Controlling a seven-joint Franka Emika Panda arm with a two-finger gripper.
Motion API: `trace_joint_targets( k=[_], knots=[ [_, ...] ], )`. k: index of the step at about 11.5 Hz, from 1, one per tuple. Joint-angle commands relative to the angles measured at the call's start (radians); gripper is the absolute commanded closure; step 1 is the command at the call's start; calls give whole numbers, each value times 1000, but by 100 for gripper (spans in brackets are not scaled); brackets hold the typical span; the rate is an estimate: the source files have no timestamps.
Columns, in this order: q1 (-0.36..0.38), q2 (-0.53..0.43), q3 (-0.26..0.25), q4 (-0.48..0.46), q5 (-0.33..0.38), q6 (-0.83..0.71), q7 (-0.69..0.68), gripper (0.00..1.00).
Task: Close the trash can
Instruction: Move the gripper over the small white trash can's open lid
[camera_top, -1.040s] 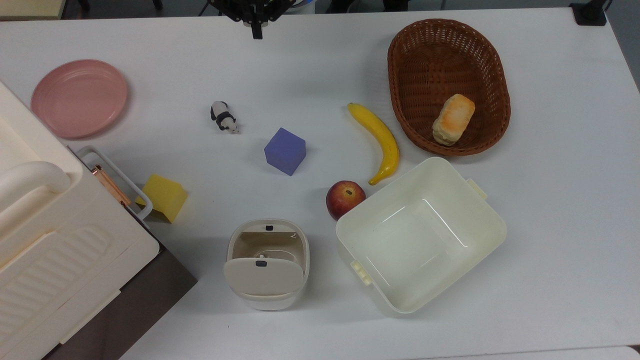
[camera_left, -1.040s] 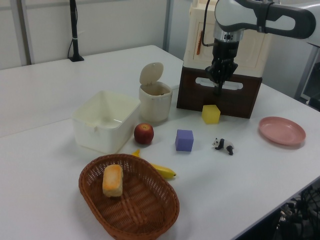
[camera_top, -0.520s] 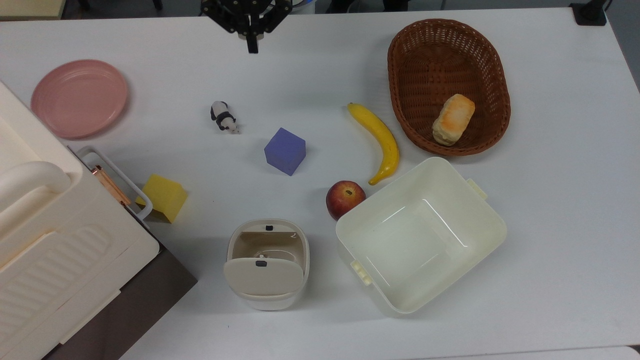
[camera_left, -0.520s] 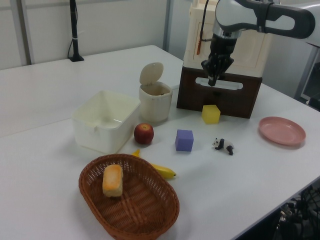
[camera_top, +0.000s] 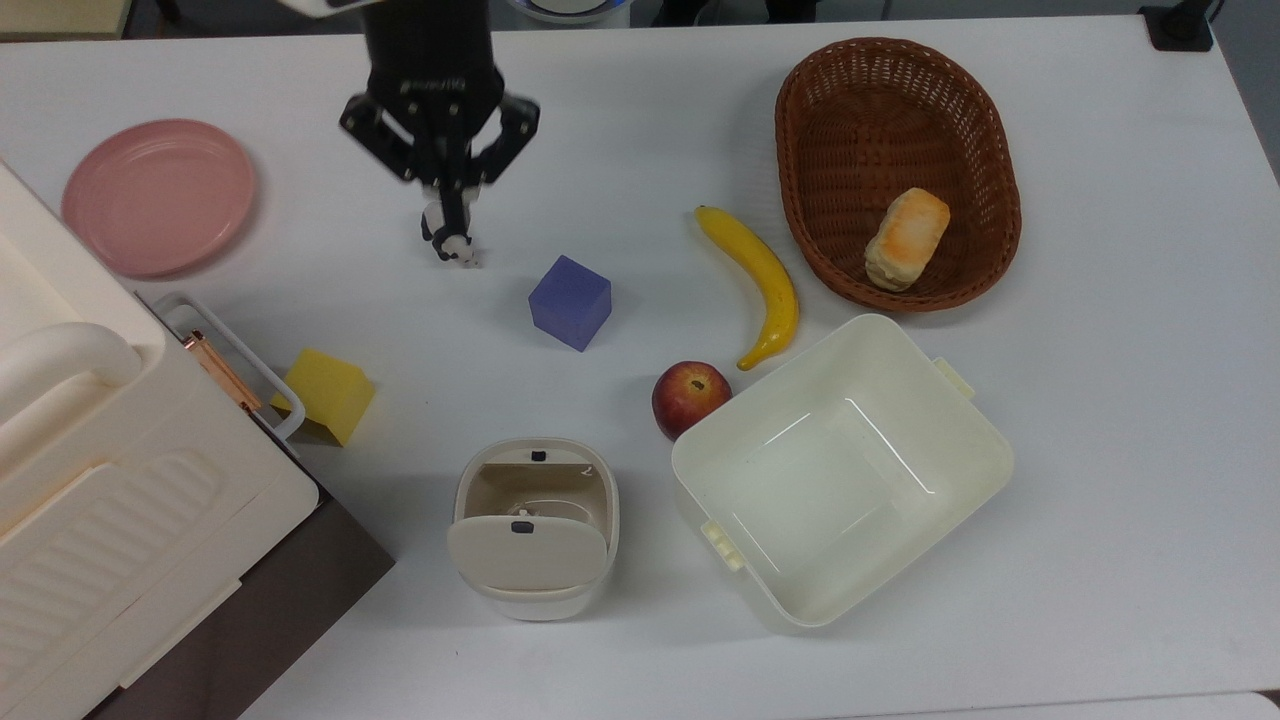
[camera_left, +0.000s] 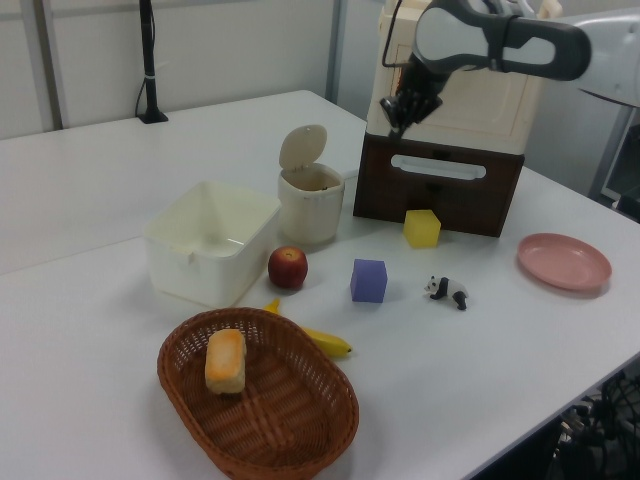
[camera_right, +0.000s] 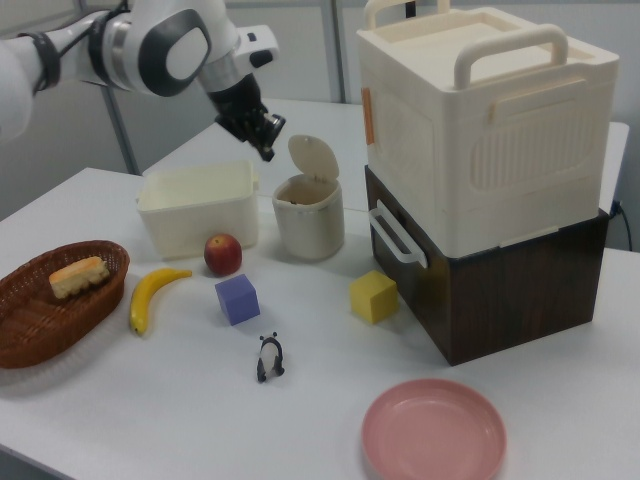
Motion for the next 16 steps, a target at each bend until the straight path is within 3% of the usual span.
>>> trace_joint_targets(
  k=[1,7,11,16],
  knots=[
    [-1,146,1,157,16,149,-25,100],
    [-7,309,0,228,6,480,-32,97],
    [-13,358,3,284,8,574,-55,98],
    [22,410,3,287,6,631,-55,98]
  ],
)
